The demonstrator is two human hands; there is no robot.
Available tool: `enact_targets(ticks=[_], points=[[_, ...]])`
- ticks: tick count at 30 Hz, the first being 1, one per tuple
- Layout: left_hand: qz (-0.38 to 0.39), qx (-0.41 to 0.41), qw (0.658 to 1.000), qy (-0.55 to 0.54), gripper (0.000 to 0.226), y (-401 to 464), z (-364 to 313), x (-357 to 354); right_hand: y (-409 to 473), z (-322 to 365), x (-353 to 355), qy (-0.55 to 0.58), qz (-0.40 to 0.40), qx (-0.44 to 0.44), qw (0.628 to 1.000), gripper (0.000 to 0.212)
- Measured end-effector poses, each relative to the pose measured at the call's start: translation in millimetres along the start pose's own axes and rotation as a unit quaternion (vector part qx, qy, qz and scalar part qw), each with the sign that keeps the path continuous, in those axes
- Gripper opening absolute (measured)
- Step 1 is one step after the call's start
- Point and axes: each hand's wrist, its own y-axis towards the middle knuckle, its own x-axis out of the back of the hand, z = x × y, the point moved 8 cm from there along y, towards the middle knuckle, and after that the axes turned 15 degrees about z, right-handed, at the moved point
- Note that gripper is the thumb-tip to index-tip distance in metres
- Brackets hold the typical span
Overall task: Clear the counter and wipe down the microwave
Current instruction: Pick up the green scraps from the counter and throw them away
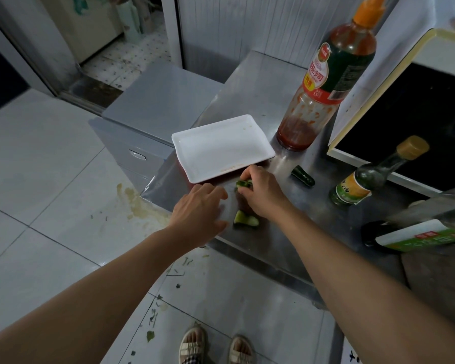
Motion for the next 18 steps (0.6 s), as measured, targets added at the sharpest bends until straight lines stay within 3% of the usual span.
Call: enact_targets(ticks=[7,18], points=[[0.006,-0.003,1.0,0.002,0.054,-4,-7,-2,-22,-6,16,0.08,-0.016,-0.005,0.997,0.026],[0.007,0.001,1.0,0.014,0.057,-21,-10,0,-57,5,-20,-0.021,0.084,0.014,0.996,0.028]])
